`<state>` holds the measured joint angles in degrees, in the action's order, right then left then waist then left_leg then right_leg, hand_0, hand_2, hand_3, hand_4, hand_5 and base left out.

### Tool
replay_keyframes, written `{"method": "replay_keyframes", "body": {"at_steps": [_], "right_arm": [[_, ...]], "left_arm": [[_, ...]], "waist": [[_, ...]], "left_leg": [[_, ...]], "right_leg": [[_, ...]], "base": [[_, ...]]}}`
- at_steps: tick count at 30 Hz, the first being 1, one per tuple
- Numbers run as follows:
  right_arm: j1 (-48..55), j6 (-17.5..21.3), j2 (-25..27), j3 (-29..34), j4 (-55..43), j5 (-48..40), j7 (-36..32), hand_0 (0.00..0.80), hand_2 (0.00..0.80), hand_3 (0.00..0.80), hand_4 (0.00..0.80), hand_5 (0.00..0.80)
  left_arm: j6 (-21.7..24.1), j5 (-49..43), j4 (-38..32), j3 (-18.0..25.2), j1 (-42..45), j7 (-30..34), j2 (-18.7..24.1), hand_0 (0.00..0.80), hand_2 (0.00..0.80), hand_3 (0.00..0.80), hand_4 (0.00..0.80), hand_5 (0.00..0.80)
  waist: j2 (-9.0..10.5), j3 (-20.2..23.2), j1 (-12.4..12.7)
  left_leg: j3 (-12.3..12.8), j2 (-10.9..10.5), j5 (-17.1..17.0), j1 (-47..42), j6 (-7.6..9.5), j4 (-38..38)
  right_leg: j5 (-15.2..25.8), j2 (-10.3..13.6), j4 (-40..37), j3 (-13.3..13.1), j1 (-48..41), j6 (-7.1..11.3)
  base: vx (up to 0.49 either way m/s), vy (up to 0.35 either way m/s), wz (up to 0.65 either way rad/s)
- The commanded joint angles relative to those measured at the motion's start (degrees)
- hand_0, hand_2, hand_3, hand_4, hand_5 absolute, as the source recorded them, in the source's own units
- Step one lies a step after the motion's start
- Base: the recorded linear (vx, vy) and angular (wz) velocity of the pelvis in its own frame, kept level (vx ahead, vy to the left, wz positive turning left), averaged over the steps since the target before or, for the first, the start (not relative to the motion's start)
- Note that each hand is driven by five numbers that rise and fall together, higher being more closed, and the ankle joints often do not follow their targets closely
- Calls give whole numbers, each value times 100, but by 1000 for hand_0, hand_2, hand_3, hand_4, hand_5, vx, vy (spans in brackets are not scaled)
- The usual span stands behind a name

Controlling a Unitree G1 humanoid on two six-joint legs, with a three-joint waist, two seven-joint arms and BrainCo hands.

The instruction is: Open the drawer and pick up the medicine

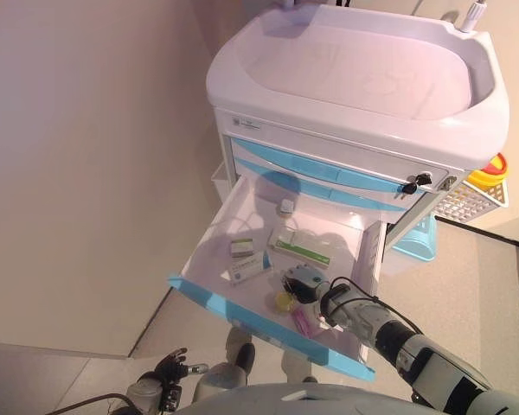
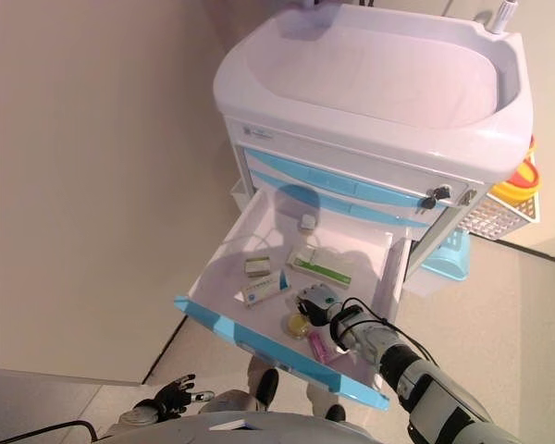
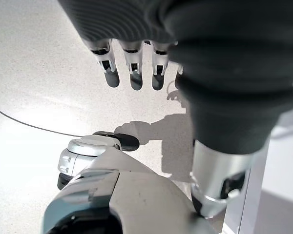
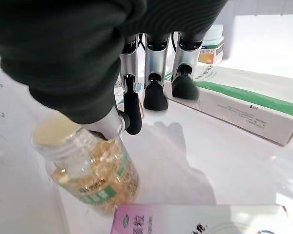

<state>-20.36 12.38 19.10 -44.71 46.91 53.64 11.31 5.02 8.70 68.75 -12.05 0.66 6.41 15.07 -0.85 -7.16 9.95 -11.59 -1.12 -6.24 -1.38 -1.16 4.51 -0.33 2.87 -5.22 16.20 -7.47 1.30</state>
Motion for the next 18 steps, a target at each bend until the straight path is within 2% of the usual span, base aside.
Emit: {"method": "replay_keyframes", "body": {"at_steps": [1,10,18], "right_arm": [[-132,-37,-92,-31,-148,119,70,0,0,0,0,0],[-132,85,-114,-141,-19,323,-40,0,0,0,0,0],[-136,366,-150,-198,-28,254,7,0,0,0,0,0]], "left_arm": [[-54,-298,325,-427,-93,32,-13,0,0,0,0,0],[-60,-366,342,-422,-88,38,5,0,0,0,0,0],[-43,-410,351,-436,-106,52,-9,0,0,0,0,0]], "waist": [[197,17,208],[220,26,246],[218,16,261]], "left_leg": [[-18,-384,506,-9,221,-93],[-30,-380,501,-39,224,-78],[-67,-386,496,-42,227,-76]], "right_leg": [[-41,258,590,-125,336,224],[-44,253,571,-116,296,220],[-48,249,583,-96,303,212]], "base": [[0,0,0],[0,0,0],[0,0,0]]}}
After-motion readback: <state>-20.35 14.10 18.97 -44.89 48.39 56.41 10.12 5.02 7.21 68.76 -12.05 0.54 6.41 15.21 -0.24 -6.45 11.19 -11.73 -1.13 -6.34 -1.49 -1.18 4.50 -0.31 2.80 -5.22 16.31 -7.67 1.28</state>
